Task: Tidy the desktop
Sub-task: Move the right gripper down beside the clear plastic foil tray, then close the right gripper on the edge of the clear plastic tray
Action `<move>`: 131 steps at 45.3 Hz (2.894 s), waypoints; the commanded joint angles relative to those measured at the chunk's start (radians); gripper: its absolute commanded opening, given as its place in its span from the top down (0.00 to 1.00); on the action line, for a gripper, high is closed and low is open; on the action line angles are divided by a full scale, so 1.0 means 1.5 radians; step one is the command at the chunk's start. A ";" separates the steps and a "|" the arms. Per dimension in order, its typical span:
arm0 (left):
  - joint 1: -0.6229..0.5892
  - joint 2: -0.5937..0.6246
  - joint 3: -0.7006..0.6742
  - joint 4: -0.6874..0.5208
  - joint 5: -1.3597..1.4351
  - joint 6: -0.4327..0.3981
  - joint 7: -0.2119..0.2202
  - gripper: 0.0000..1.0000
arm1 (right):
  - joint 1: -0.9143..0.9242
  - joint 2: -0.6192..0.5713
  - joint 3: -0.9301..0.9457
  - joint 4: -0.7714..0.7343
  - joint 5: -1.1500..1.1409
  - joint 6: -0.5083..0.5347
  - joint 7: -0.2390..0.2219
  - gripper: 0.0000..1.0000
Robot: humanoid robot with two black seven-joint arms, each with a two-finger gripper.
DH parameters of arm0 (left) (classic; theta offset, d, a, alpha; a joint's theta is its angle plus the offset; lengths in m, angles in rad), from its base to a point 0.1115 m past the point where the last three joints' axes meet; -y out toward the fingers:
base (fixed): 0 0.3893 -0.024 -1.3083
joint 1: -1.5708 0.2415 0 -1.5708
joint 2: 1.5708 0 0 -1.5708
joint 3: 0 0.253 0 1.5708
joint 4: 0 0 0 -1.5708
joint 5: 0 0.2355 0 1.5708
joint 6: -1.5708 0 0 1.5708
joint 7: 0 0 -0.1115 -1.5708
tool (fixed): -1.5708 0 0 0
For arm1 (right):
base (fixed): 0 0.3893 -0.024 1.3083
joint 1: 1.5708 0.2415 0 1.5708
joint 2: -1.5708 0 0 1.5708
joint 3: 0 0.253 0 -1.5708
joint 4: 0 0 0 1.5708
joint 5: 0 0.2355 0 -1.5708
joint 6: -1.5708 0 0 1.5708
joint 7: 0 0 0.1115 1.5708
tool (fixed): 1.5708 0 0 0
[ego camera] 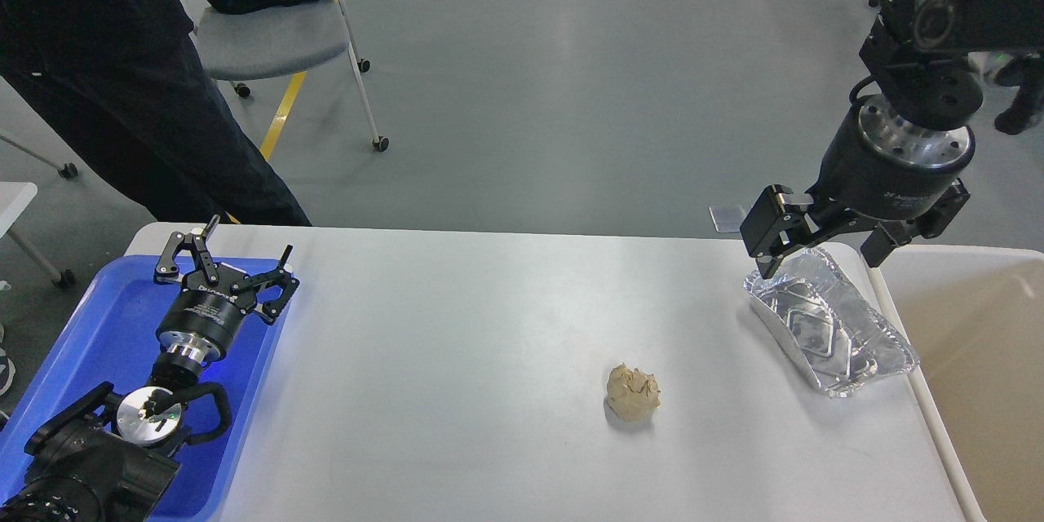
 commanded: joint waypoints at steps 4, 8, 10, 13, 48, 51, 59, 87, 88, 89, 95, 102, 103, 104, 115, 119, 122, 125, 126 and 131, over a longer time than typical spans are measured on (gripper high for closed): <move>0.000 0.000 0.000 0.000 0.000 0.000 0.000 0.00 | -0.002 -0.002 0.000 -0.001 -0.002 0.000 0.000 0.00; 0.000 0.000 0.001 0.000 0.000 0.000 0.000 0.00 | -0.011 -0.010 -0.001 -0.003 -0.010 0.000 0.000 0.00; 0.000 0.000 0.000 0.000 0.000 0.000 0.000 0.00 | -0.019 -0.018 -0.001 -0.005 -0.011 0.000 0.000 0.00; 0.000 0.000 0.000 0.000 0.000 0.000 0.000 0.00 | -0.030 -0.032 0.000 -0.011 -0.012 0.000 0.000 0.00; 0.000 0.000 0.000 0.000 0.000 0.000 0.000 0.00 | -0.467 -0.278 0.161 -0.348 -0.155 0.000 -0.023 0.00; 0.000 0.000 0.000 0.000 0.000 0.000 0.000 0.00 | -0.528 -0.310 0.207 -0.374 -0.187 -0.001 -0.024 0.00; 0.000 0.000 0.000 0.000 0.000 0.000 0.000 0.00 | -0.625 -0.311 0.236 -0.420 -0.187 -0.084 -0.025 0.00; 0.000 -0.001 0.000 0.000 0.000 0.000 0.001 0.00 | -0.818 -0.165 0.292 -0.576 -0.081 -0.305 -0.064 0.00; 0.000 0.000 0.000 0.000 0.000 0.000 0.000 0.00 | -0.822 -0.161 0.299 -0.581 -0.081 -0.308 -0.066 0.00; 0.000 -0.001 0.000 0.000 0.000 0.000 0.000 0.00 | -0.828 -0.156 0.306 -0.587 -0.081 -0.312 -0.067 0.00; 0.000 -0.001 0.000 0.000 0.000 0.000 0.000 0.00 | -0.867 -0.125 0.345 -0.630 -0.081 -0.339 -0.084 0.00; 0.000 -0.001 0.000 0.000 0.000 0.000 0.000 0.00 | -0.896 -0.099 0.364 -0.660 -0.081 -0.342 -0.098 0.00; 0.000 -0.001 0.000 0.000 0.000 0.000 0.001 0.00 | -0.898 -0.097 0.364 -0.660 -0.081 -0.343 -0.098 0.00; 0.000 -0.001 0.000 0.000 0.000 0.000 0.000 0.00 | -0.902 -0.093 0.365 -0.660 -0.081 -0.343 -0.099 0.00; 0.000 -0.001 0.000 0.000 0.000 0.000 0.000 0.00 | -0.922 -0.079 0.401 -0.676 -0.081 -0.345 -0.099 0.00; 0.000 -0.001 0.000 0.000 0.000 0.000 0.000 0.00 | -0.931 -0.073 0.402 -0.692 -0.081 -0.345 -0.099 0.00; 0.000 -0.001 0.000 0.000 0.000 0.000 0.000 0.00 | -0.934 -0.070 0.403 -0.698 -0.081 -0.346 -0.098 0.00; 0.000 -0.001 0.000 0.000 0.000 0.000 0.001 0.00 | -0.939 -0.070 0.407 -0.698 -0.081 -0.353 -0.097 0.02; 0.000 -0.001 0.000 0.000 0.000 0.000 0.001 0.00 | -0.941 -0.070 0.410 -0.698 -0.081 -0.356 -0.097 0.04; 0.000 -0.001 0.000 0.000 0.000 0.000 0.000 0.00 | -0.949 -0.069 0.414 -0.698 -0.081 -0.363 -0.092 0.11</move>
